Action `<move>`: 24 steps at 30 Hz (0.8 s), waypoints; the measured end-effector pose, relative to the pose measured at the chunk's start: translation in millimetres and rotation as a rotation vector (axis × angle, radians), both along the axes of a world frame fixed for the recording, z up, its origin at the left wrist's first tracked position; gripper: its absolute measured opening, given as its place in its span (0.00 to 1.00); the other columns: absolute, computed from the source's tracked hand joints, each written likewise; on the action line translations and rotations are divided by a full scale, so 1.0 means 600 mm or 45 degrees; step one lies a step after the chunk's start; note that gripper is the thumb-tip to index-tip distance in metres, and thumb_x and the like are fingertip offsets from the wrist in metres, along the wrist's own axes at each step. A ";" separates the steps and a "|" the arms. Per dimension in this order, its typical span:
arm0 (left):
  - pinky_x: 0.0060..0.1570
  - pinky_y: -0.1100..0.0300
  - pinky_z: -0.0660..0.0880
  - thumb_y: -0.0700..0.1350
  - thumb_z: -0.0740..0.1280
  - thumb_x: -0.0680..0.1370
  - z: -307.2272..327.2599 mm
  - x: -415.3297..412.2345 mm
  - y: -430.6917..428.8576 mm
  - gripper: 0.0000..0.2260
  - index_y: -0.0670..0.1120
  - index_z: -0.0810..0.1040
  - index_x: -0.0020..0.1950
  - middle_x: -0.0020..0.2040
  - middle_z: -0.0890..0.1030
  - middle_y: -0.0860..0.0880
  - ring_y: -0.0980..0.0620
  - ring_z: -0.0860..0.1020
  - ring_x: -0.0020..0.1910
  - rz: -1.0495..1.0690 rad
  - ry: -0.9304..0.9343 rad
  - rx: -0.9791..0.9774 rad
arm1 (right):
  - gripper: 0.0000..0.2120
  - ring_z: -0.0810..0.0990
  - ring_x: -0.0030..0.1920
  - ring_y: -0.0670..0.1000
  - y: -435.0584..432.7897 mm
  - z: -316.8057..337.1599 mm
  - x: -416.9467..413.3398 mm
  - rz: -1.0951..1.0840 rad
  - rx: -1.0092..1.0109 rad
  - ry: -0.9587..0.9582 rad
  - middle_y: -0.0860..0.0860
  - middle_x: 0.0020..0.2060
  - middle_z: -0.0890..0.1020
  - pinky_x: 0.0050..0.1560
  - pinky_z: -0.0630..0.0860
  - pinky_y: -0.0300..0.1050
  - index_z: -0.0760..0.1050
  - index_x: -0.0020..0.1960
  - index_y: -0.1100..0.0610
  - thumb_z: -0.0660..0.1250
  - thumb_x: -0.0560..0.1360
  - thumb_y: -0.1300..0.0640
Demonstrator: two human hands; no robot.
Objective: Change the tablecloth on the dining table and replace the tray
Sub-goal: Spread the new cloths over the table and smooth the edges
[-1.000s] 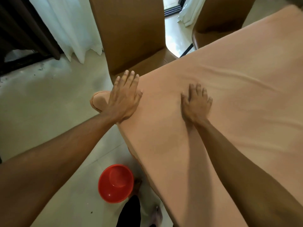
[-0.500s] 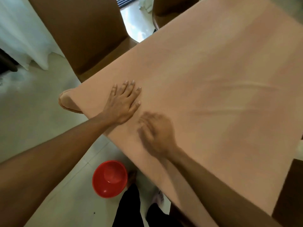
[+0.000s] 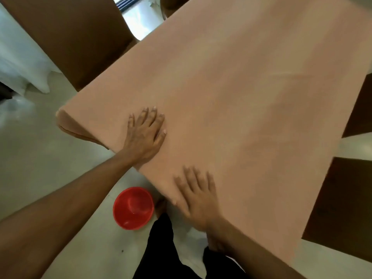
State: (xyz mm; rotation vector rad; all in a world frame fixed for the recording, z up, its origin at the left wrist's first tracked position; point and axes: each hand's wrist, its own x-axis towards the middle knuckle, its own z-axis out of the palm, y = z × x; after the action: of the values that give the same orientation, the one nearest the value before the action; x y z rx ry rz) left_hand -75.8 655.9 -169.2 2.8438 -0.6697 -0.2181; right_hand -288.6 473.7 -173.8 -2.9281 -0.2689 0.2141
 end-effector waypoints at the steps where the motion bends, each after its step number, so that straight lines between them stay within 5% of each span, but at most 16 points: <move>1: 0.74 0.34 0.48 0.59 0.51 0.83 0.004 -0.010 -0.028 0.26 0.51 0.59 0.79 0.81 0.56 0.47 0.43 0.52 0.80 -0.027 0.014 -0.002 | 0.30 0.58 0.80 0.58 0.008 0.004 -0.037 0.066 0.055 0.023 0.52 0.82 0.57 0.76 0.55 0.66 0.60 0.80 0.45 0.52 0.82 0.35; 3: 0.73 0.34 0.49 0.59 0.52 0.82 0.009 -0.039 -0.096 0.26 0.51 0.61 0.79 0.81 0.57 0.47 0.42 0.53 0.80 -0.119 0.022 0.001 | 0.25 0.65 0.77 0.56 -0.024 0.012 -0.068 0.080 0.205 -0.014 0.51 0.79 0.64 0.74 0.62 0.60 0.64 0.77 0.46 0.57 0.83 0.39; 8: 0.73 0.33 0.48 0.60 0.52 0.82 0.006 -0.163 -0.268 0.27 0.53 0.60 0.79 0.81 0.56 0.48 0.43 0.52 0.80 -0.273 0.049 0.048 | 0.17 0.79 0.60 0.60 -0.253 0.043 0.018 -0.480 0.472 -0.399 0.54 0.62 0.80 0.61 0.73 0.58 0.79 0.64 0.55 0.61 0.81 0.48; 14: 0.74 0.35 0.48 0.62 0.53 0.81 -0.015 -0.413 -0.399 0.29 0.52 0.60 0.80 0.81 0.56 0.48 0.44 0.53 0.80 -0.417 -0.020 0.089 | 0.30 0.62 0.77 0.60 -0.511 0.022 0.096 -0.465 0.049 0.013 0.55 0.79 0.63 0.73 0.62 0.61 0.62 0.79 0.49 0.51 0.81 0.36; 19: 0.74 0.39 0.53 0.61 0.58 0.80 -0.006 -0.516 -0.409 0.29 0.50 0.65 0.78 0.80 0.60 0.47 0.44 0.57 0.79 -0.349 -0.043 0.037 | 0.30 0.48 0.82 0.56 -0.513 -0.008 -0.029 -0.171 -0.028 0.066 0.51 0.83 0.49 0.79 0.45 0.63 0.50 0.82 0.43 0.44 0.83 0.34; 24: 0.60 0.46 0.68 0.51 0.61 0.80 0.013 -0.583 -0.388 0.13 0.46 0.79 0.57 0.61 0.78 0.46 0.42 0.75 0.60 -0.101 -0.089 -0.309 | 0.29 0.48 0.82 0.57 -0.437 -0.008 -0.225 0.051 0.068 0.040 0.52 0.83 0.50 0.79 0.45 0.63 0.52 0.83 0.45 0.46 0.84 0.38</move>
State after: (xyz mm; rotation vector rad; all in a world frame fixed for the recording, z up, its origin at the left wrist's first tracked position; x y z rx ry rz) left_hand -425.6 423.3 -161.5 2.6060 -0.7678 -0.0462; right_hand -423.4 211.4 -178.4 -2.8657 -0.3239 0.2542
